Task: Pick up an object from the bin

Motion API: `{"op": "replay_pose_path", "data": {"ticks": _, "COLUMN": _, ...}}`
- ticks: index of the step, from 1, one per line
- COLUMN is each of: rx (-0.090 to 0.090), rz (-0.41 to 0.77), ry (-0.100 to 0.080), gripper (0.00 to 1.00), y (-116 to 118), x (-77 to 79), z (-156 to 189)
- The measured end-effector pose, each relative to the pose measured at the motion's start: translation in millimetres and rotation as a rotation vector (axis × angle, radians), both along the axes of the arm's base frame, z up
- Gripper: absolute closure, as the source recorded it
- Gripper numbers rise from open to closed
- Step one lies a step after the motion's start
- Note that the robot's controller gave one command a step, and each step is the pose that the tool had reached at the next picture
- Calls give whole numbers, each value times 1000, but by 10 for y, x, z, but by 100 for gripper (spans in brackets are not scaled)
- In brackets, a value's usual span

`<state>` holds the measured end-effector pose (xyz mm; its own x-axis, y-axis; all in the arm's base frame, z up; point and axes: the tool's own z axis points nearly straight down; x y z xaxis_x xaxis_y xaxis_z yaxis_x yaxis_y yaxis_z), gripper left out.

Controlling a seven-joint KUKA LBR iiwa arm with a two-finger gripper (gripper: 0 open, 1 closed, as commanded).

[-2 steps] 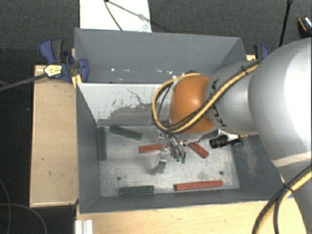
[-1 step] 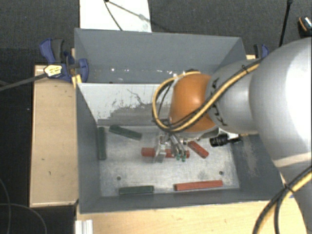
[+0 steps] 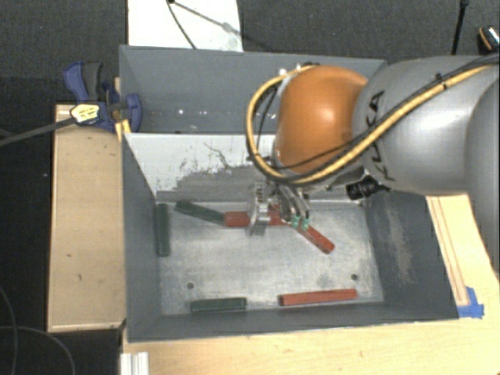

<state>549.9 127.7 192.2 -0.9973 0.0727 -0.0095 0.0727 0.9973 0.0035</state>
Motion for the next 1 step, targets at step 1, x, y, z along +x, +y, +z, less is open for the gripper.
{"op": "replay_pose_path", "data": {"ticks": 1, "rx": -1, "rz": 30, "ry": -2, "gripper": 100, "y": 41, "x": -56, "z": 1082}}
